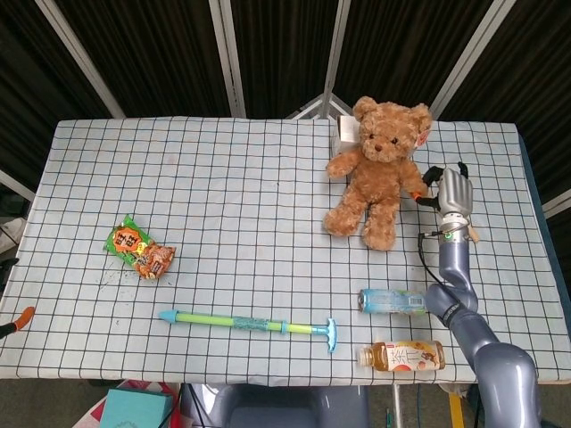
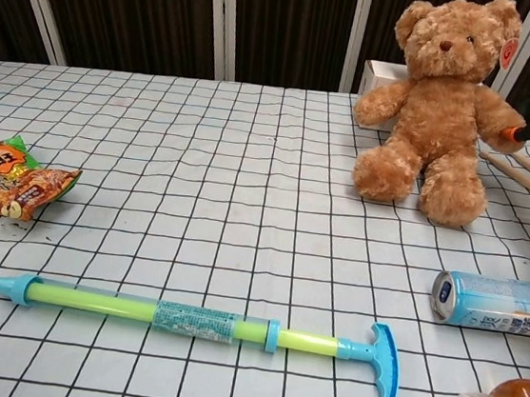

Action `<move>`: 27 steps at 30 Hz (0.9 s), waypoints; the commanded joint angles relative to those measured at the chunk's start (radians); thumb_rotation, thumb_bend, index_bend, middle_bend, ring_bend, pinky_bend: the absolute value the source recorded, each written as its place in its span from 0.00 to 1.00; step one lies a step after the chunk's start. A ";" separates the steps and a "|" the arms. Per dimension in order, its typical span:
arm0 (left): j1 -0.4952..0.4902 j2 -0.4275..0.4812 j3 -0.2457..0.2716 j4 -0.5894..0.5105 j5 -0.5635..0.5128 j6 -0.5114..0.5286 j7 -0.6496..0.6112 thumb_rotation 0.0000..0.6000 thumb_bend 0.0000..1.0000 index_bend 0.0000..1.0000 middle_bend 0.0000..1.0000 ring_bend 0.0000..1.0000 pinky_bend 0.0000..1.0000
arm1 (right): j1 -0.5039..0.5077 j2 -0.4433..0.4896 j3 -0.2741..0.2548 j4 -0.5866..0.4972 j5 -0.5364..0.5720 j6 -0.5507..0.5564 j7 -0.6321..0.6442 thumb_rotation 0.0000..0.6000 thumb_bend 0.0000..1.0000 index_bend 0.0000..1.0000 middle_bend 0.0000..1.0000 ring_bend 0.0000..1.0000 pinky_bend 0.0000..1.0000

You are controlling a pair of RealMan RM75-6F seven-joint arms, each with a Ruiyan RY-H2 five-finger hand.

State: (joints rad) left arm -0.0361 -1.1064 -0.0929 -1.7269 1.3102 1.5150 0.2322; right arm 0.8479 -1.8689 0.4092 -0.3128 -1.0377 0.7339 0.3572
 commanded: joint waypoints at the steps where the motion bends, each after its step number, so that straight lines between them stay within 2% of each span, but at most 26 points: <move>1: -0.001 -0.002 0.001 0.000 0.001 -0.001 0.004 1.00 0.31 0.18 0.00 0.00 0.12 | 0.003 -0.016 -0.009 0.018 -0.018 0.018 -0.001 1.00 0.36 0.60 0.57 0.39 0.00; 10: 0.001 -0.002 -0.001 -0.001 -0.005 0.002 0.007 1.00 0.31 0.18 0.00 0.00 0.12 | -0.024 -0.034 0.011 0.038 0.002 -0.076 0.047 1.00 0.37 0.60 0.57 0.39 0.00; 20: -0.007 -0.009 0.000 -0.003 -0.010 -0.007 0.027 1.00 0.31 0.18 0.00 0.00 0.12 | 0.004 -0.016 0.014 0.011 -0.034 -0.011 0.053 1.00 0.37 0.60 0.57 0.39 0.00; 27: -0.004 -0.006 0.000 -0.005 -0.008 -0.003 0.019 1.00 0.31 0.18 0.00 0.00 0.12 | -0.011 -0.023 0.019 0.012 -0.024 -0.030 0.024 1.00 0.37 0.60 0.57 0.39 0.00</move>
State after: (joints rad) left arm -0.0401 -1.1130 -0.0927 -1.7320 1.3024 1.5122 0.2522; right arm 0.8401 -1.8902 0.4273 -0.3020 -1.0638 0.7080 0.3843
